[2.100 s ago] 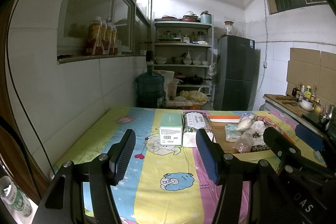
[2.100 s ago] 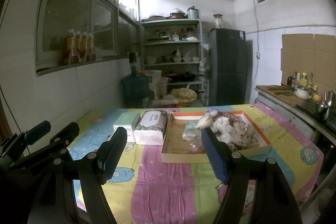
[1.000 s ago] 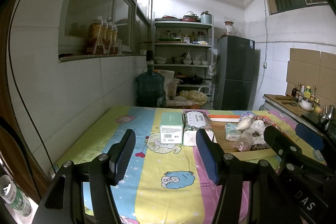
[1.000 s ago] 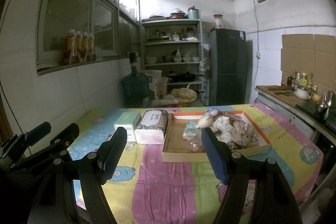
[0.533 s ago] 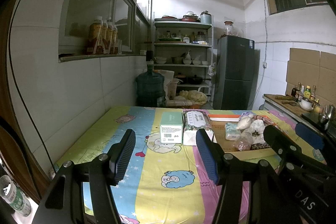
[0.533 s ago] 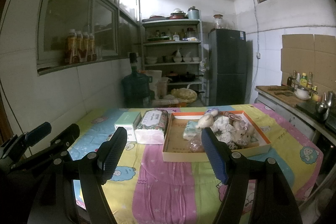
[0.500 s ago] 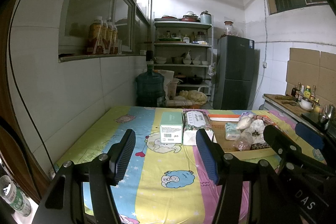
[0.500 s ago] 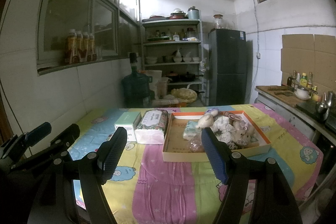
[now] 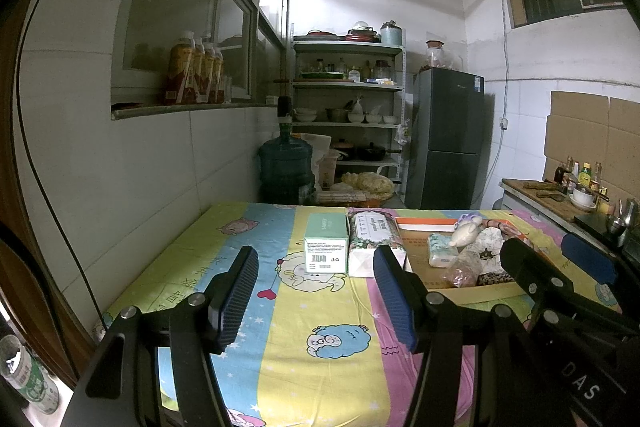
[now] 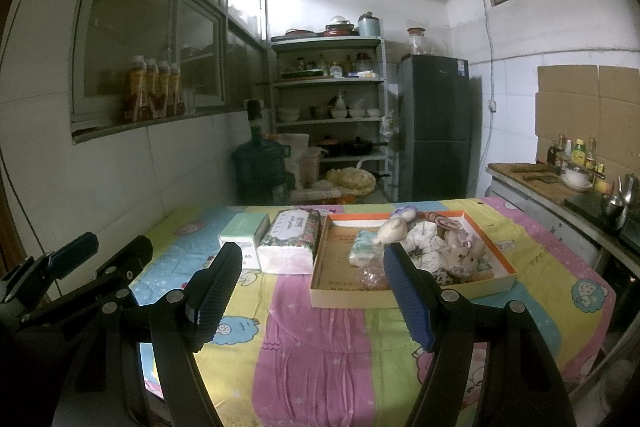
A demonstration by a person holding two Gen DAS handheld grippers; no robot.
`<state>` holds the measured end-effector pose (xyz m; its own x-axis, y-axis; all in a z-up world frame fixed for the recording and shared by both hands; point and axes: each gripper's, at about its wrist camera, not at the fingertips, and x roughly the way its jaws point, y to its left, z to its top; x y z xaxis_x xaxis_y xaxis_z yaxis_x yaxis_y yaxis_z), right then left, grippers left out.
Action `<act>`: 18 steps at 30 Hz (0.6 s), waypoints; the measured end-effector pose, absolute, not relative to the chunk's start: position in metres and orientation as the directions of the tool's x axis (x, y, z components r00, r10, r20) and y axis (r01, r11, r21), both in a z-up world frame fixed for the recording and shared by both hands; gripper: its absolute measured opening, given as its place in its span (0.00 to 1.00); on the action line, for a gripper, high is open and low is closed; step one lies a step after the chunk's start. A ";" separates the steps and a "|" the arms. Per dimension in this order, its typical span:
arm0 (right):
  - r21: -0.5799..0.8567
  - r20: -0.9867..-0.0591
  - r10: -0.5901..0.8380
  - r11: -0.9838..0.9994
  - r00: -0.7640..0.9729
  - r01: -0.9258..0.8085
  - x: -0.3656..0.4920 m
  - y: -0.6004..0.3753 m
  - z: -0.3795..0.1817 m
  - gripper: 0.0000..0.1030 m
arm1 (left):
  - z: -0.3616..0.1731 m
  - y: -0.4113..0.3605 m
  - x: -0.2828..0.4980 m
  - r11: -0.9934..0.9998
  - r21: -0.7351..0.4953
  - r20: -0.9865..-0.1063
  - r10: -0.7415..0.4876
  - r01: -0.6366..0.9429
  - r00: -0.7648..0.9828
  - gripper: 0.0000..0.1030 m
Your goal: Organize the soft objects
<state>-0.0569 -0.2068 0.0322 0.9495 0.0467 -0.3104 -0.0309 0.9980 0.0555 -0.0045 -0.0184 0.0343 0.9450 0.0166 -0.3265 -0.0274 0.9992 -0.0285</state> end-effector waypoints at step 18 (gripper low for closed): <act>0.054 -0.310 0.048 0.998 0.950 -0.032 -0.056 -0.205 0.033 0.73 | 0.034 -0.019 -0.005 0.999 -0.028 -0.326 0.017 -0.028 0.945 0.58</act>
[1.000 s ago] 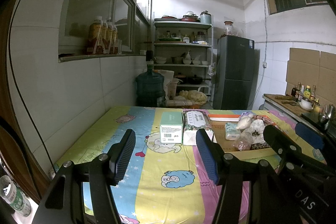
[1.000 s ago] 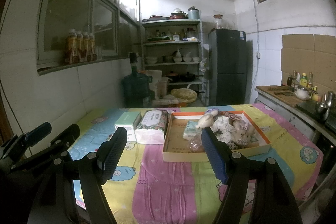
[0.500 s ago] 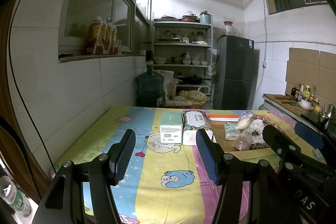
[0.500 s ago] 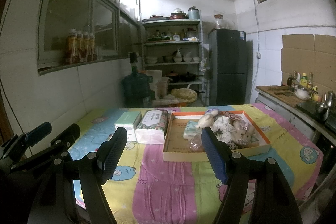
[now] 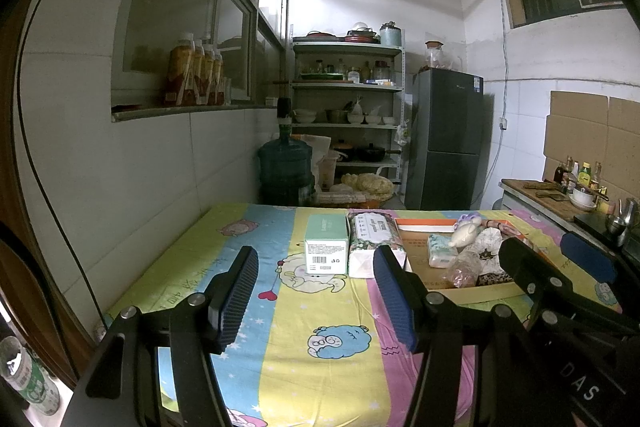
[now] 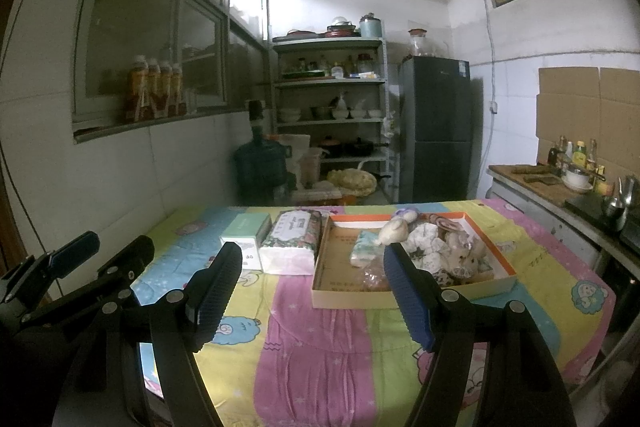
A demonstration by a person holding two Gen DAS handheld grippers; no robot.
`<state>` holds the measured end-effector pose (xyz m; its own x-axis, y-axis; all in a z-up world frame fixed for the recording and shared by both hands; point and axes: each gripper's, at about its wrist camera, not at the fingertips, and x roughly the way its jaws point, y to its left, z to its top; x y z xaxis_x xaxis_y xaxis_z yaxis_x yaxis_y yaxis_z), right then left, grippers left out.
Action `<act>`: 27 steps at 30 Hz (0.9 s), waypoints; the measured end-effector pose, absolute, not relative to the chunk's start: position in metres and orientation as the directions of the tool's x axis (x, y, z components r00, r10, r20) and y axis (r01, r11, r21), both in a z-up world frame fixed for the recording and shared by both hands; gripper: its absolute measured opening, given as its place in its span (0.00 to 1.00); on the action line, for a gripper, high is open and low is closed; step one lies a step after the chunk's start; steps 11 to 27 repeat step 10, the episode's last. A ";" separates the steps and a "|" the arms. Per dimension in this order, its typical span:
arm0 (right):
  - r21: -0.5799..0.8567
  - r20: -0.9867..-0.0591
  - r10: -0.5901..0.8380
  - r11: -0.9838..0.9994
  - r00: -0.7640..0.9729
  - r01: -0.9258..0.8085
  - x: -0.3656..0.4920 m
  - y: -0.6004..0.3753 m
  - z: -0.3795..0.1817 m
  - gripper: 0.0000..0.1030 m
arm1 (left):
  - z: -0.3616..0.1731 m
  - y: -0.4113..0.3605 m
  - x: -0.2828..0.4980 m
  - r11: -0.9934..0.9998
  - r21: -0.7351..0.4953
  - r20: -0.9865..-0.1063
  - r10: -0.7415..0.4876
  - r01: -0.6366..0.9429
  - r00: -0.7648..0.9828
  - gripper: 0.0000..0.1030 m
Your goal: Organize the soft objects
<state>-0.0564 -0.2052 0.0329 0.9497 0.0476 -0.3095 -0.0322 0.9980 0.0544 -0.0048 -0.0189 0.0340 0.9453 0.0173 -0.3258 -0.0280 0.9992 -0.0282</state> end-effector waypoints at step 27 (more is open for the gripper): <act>0.055 -0.310 0.047 0.998 0.950 -0.032 -0.056 -0.206 0.033 0.73 | 0.035 -0.018 -0.005 0.999 -0.030 -0.327 0.019 -0.031 0.945 0.58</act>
